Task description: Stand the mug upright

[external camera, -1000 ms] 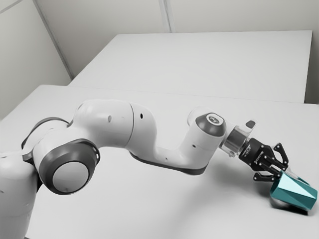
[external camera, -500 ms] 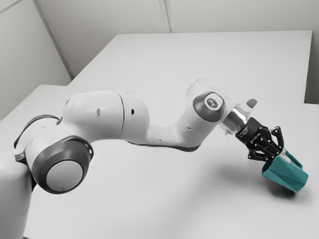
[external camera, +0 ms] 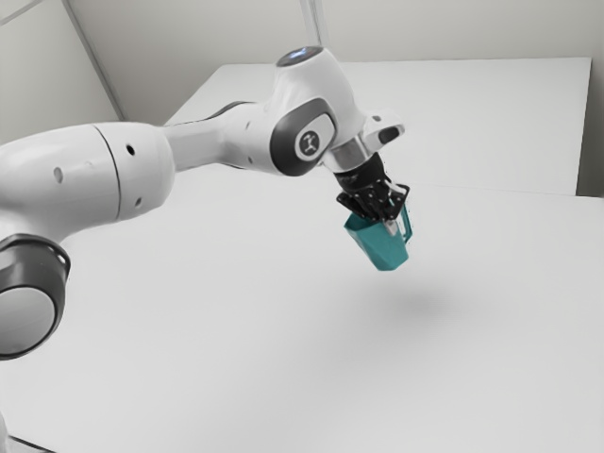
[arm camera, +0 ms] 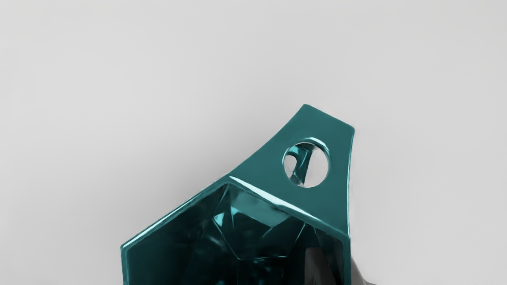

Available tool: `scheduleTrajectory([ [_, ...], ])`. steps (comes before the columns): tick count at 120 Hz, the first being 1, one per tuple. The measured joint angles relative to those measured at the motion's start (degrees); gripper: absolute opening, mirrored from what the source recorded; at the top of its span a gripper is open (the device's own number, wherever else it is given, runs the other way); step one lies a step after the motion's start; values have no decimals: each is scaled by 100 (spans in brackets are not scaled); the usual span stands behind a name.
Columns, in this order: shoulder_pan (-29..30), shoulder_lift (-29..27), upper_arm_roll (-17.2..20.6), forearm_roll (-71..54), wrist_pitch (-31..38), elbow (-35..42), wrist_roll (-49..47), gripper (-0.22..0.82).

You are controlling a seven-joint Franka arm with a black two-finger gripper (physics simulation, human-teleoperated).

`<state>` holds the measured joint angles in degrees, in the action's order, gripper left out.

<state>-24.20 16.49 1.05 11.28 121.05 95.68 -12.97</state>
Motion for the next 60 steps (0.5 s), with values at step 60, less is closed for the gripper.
scheduleTrajectory([
  [60, 1167, -1483, -9, -1204, -598, 1647, -199, -18],
])
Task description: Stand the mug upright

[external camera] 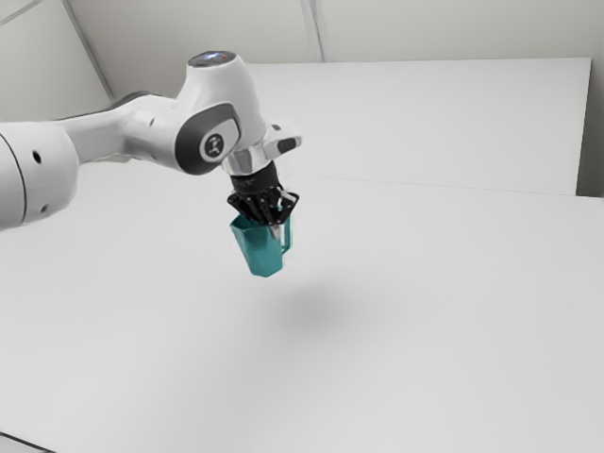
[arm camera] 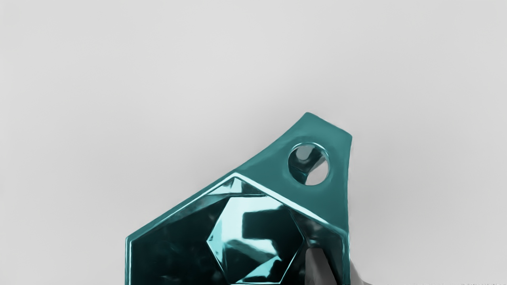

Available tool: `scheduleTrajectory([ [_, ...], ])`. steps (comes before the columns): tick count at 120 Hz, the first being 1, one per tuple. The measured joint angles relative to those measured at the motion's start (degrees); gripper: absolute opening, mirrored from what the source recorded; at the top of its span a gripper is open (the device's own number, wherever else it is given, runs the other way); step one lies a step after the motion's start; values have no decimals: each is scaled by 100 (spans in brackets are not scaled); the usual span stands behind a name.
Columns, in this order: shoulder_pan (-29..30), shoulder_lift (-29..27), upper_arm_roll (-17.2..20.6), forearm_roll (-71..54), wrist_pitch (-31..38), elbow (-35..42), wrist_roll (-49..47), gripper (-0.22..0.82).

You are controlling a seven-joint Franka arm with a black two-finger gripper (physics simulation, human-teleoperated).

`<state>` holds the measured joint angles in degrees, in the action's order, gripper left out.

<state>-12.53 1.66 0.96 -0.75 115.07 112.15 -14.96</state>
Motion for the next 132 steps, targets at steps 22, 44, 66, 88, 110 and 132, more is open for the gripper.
scheduleTrajectory([
  [22, 403, -262, -3, -15, 284, 643, -22, -18],
  [44, 746, -245, -1, -26, 1022, 1101, 16, -18],
  [66, 973, 12, 0, -66, 1514, 1152, 55, -18],
  [88, 623, 256, 0, -78, 1785, 1154, 80, -18],
  [110, 600, 395, 1, -82, 1985, 1250, 96, -18],
  [132, 633, 417, 1, -73, 2036, 1263, 122, 8],
])
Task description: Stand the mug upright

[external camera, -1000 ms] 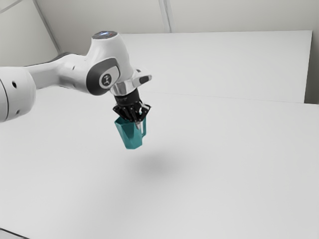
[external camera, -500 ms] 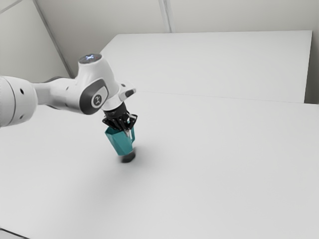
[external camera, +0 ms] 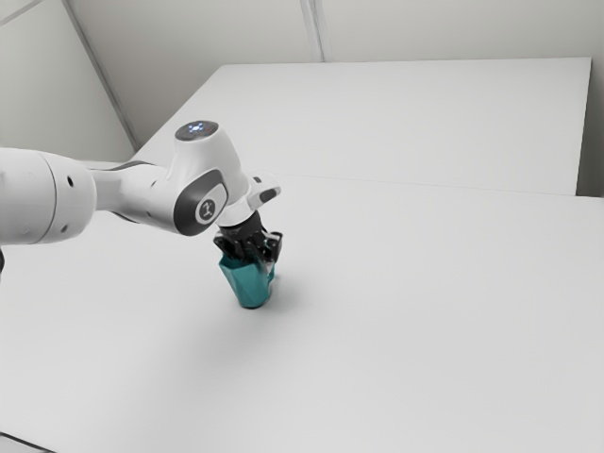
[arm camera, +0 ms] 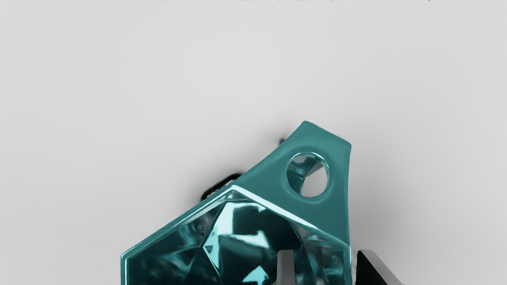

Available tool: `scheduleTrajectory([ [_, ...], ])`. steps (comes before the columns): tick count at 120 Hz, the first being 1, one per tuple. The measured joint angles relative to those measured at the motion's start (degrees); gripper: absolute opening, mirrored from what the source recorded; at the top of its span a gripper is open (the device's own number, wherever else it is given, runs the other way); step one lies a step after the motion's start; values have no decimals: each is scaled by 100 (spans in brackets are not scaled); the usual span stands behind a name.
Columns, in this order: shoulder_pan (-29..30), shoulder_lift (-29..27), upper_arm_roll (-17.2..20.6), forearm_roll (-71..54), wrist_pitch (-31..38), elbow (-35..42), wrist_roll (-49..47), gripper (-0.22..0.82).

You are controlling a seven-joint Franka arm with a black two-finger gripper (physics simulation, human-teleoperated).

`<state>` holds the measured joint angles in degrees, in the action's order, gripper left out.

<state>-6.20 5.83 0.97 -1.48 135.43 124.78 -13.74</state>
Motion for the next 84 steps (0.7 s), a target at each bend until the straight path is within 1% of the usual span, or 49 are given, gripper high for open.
scheduleTrajectory([
  [7, -5, -30, 0, 3, -4, -2, 10, 21],
  [14, -5, -101, 0, 5, -8, -3, 19, 30],
  [22, -3, -207, 0, 4, -27, -4, 28, 38],
  [31, -5, -379, 0, 2, -97, -18, 37, 45],
  [53, -21, -750, 0, 12, -424, -194, 56, 54],
  [63, -50, -784, -2, 4, -712, -558, 60, 56],
  [84, -114, -798, 5, -13, -1548, -1446, 62, 59],
])
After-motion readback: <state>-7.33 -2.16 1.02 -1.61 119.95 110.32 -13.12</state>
